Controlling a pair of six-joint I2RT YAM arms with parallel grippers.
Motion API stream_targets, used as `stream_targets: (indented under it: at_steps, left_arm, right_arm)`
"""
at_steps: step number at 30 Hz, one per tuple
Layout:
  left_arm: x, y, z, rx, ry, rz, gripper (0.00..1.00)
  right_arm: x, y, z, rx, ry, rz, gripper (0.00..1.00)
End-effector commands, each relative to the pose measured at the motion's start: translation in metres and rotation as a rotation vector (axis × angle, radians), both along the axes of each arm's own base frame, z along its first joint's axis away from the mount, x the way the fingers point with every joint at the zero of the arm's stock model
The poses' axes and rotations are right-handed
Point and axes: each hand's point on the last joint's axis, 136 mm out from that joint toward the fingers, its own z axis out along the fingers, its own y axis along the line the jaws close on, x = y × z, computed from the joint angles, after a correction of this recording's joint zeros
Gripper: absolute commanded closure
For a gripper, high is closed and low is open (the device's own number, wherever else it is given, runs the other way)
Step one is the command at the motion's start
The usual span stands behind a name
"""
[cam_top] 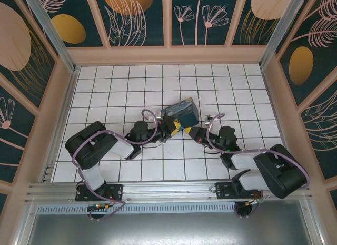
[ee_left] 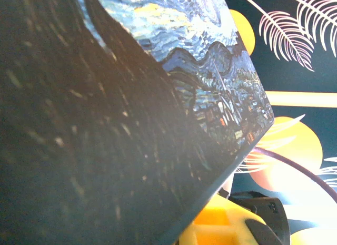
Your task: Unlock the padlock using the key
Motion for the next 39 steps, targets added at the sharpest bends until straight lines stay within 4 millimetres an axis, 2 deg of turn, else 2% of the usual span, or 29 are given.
stream_targets:
  at_steps: [1,8,15,19,21,22,25,34,35,37,39]
  left_arm:
    - [-0.034,-0.018,0.035,-0.077,-0.101,-0.176,1.00]
    - [-0.033,-0.019,0.033,-0.069,-0.104,-0.173,1.00]
    - [-0.031,-0.020,0.025,-0.021,-0.114,-0.179,1.00]
    - [-0.027,-0.022,0.013,0.060,-0.146,-0.177,1.00]
    - [-0.022,-0.023,-0.004,0.166,-0.167,-0.174,1.00]
    - [-0.019,-0.022,-0.001,0.203,-0.203,-0.167,1.00]
    - [-0.013,-0.019,-0.011,0.302,-0.237,-0.155,1.00]
    - [-0.011,-0.017,-0.027,0.319,-0.207,-0.140,1.00]
    - [-0.010,-0.017,-0.026,0.313,-0.204,-0.133,1.00]
    - [-0.008,-0.015,-0.042,0.346,-0.166,-0.120,1.00]
    - [-0.004,-0.012,-0.048,0.370,-0.148,-0.093,1.00]
  right_arm:
    - [0.010,0.012,0.053,0.115,-0.145,0.044,1.00]
    - [0.015,0.021,0.057,0.120,-0.126,0.086,1.00]
    - [0.026,0.025,0.044,0.072,-0.086,0.073,1.00]
    - [0.034,0.028,0.037,0.062,-0.033,0.057,1.00]
    - [0.037,0.030,0.035,0.074,-0.004,0.052,1.00]
    - [0.038,0.030,0.035,0.093,0.011,0.049,1.00]
    - [0.040,0.030,0.034,0.136,0.041,0.039,1.00]
    - [0.045,0.028,0.026,0.165,0.087,0.007,1.00]
    - [0.044,0.027,0.025,0.161,0.084,0.004,0.96]
    - [0.043,0.025,0.023,0.151,0.087,-0.003,0.77]
    - [0.041,0.022,0.017,0.130,0.098,-0.015,0.64]
